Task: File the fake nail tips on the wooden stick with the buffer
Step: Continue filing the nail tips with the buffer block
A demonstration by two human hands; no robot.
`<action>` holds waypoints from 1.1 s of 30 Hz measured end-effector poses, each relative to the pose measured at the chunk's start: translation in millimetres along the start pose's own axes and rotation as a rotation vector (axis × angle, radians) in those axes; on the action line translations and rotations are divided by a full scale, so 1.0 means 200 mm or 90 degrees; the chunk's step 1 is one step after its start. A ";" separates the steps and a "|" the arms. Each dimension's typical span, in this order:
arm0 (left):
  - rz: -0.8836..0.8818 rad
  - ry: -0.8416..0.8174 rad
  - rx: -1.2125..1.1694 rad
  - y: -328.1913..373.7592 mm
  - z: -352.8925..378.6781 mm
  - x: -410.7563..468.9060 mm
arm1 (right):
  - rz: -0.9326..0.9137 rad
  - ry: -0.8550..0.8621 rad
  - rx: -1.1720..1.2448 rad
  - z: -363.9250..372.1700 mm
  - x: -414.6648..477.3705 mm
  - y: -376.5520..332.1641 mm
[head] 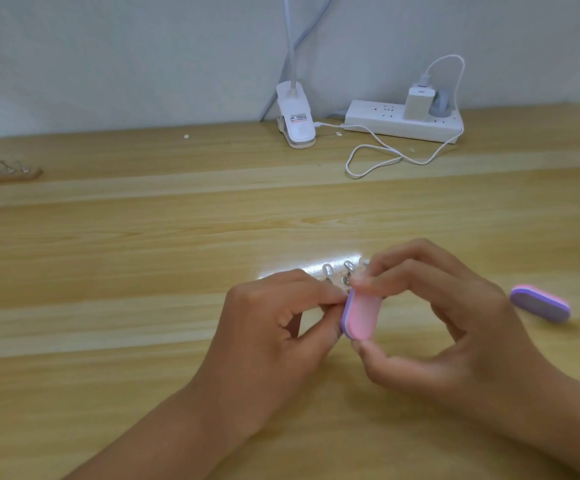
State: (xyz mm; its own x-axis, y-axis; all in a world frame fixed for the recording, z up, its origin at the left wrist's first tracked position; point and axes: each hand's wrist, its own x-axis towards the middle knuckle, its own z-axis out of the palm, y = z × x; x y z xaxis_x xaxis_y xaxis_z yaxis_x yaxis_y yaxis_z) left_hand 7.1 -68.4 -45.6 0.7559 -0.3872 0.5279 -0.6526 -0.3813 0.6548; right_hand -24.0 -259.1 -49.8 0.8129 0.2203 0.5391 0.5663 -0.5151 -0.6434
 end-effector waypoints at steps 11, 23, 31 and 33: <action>-0.147 -0.016 -0.197 0.02 0.00 -0.01 | 0.022 0.007 0.060 -0.05 0.02 0.02; -0.217 -0.048 -0.319 0.03 -0.02 0.00 | -0.040 -0.023 0.086 -0.03 0.00 0.02; -0.234 -0.051 -0.346 0.03 -0.03 0.00 | -0.053 0.003 0.078 -0.03 0.00 0.03; -0.239 -0.057 -0.355 0.03 -0.03 0.00 | -0.047 0.012 0.077 -0.03 0.00 0.03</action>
State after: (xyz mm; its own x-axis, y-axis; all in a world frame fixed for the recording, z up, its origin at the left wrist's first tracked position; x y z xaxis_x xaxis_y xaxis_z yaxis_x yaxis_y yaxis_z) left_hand 3.6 -65.3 -38.8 0.9031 -0.3907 0.1781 -0.2031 -0.0232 0.9789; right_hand -21.2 -266.5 -50.2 0.7666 0.2379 0.5965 0.6375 -0.3937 -0.6623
